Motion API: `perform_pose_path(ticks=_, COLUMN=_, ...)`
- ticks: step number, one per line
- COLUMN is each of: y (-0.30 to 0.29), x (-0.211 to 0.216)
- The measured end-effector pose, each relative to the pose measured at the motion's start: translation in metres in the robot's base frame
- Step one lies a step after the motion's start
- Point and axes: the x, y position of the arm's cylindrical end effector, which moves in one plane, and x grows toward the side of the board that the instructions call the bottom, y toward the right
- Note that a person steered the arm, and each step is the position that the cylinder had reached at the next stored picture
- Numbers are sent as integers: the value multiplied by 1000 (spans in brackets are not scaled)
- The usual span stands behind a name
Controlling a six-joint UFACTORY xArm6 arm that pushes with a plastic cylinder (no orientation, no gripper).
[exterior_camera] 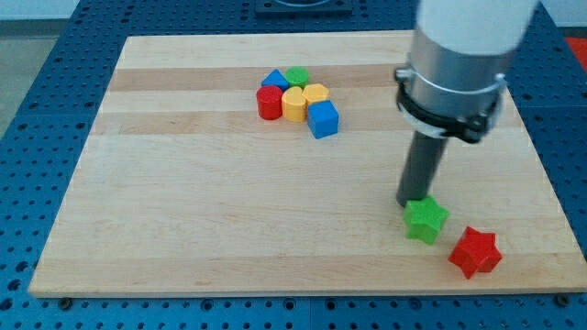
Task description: Separate the blue cube from yellow hexagon
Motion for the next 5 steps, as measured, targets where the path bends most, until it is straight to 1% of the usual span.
perform_pose_path(ticks=1, y=11, x=17)
perform_pose_path(ticks=2, y=15, x=25)
perform_pose_path(ticks=3, y=1, x=20)
perform_pose_path(ticks=4, y=-52, x=15)
perform_pose_path(ticks=5, y=-95, x=-9)
